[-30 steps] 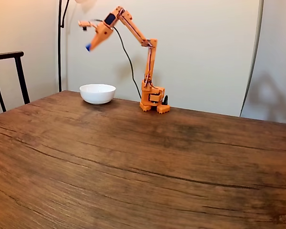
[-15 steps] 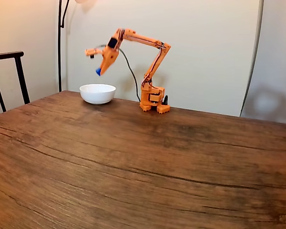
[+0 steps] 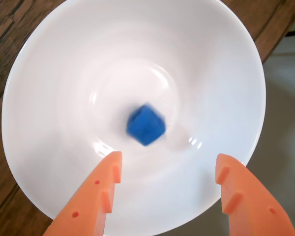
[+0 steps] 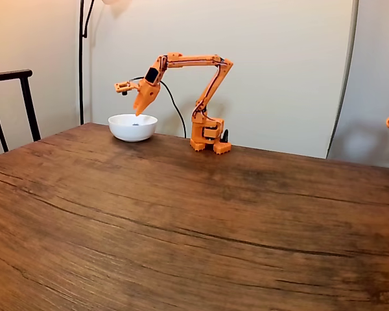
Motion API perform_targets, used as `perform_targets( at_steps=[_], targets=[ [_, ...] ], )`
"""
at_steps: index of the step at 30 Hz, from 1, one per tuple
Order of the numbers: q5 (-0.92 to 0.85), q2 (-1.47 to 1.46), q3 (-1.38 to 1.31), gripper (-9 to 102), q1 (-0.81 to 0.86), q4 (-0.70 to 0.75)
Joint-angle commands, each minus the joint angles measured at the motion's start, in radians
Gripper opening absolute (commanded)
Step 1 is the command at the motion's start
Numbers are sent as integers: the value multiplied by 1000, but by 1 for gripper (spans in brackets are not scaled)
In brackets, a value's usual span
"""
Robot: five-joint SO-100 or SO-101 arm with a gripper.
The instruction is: Grasp the cube and drop it in the bowl
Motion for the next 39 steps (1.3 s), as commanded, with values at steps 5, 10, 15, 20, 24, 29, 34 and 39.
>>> perform_targets(
  at_steps=[5,10,15,20,24,29,34,39],
  targets=[
    [5,35,-129,23,-147,92],
    [5,35,-290,12,-291,259],
    [5,37,-425,7,-472,423],
    [-14,37,-503,7,-724,491],
    [-112,37,-537,7,-934,492],
    [-178,110,-563,0,-1123,480],
    [-207,353,-499,0,-1158,529],
    [-236,600,-334,-1,-1198,565]
  ],
)
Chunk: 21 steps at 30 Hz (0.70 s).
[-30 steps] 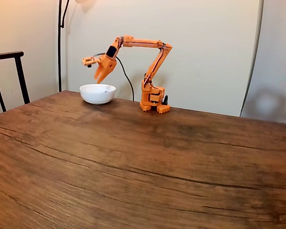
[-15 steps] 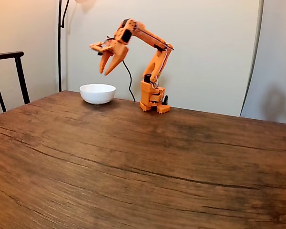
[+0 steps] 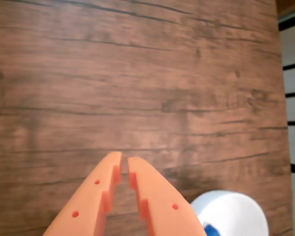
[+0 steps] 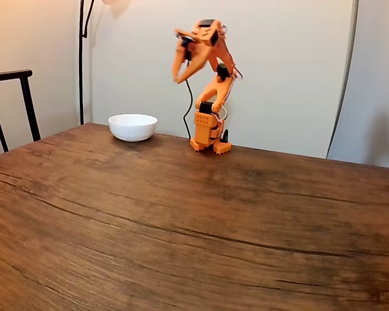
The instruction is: Grasp the cube and drop it in the bowl
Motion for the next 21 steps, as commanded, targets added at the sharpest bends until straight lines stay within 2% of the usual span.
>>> perform_targets(
  at_steps=[1,4,14,21],
  targets=[
    [-21,161,91,-1,-55,-6],
    [-35,272,190,-1,-110,-31],
    [-32,512,549,-1,-316,-270],
    [-21,604,769,-1,-330,-353]
  ],
)
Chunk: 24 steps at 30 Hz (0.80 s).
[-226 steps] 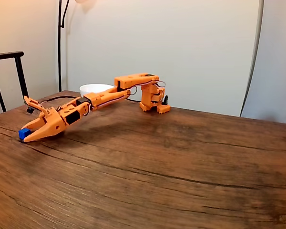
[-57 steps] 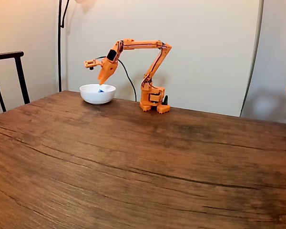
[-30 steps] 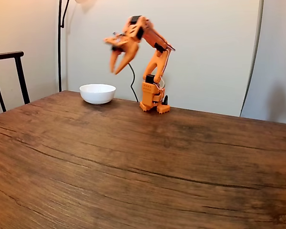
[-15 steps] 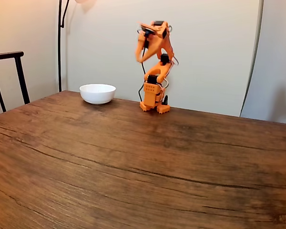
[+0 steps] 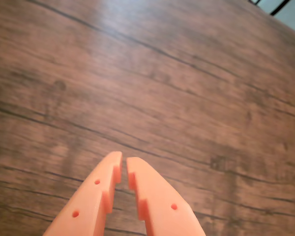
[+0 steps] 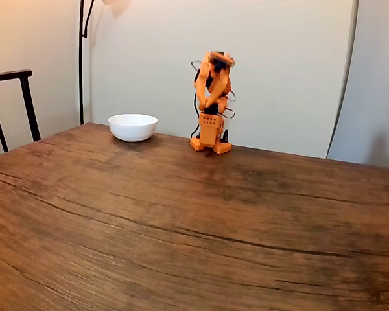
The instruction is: Grasp the cube and drop it in the bowl
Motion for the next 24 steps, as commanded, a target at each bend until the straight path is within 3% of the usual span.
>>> perform_targets(
  at_steps=[1,20,24],
  targets=[
    [8,40,77,-1,3,-28],
    [-28,160,457,-1,-14,-31],
    [-43,158,518,-1,-46,-107]
  ],
)
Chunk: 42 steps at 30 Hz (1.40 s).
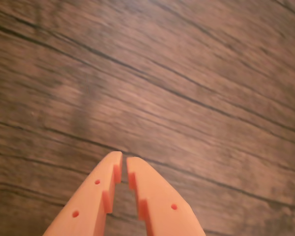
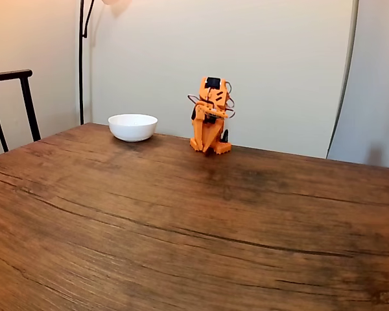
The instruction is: Grasp the cube and drop it in the bowl
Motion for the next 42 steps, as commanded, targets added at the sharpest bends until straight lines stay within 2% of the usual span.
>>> perform_targets(
  at_steps=[1,11,20,42],
  targets=[
    [-29,2,44,-1,-21,-74],
    [-83,-3,77,-1,-38,-60],
    [-247,0,75,0,117,229],
    [-244,0,75,0,123,230]
  ],
)
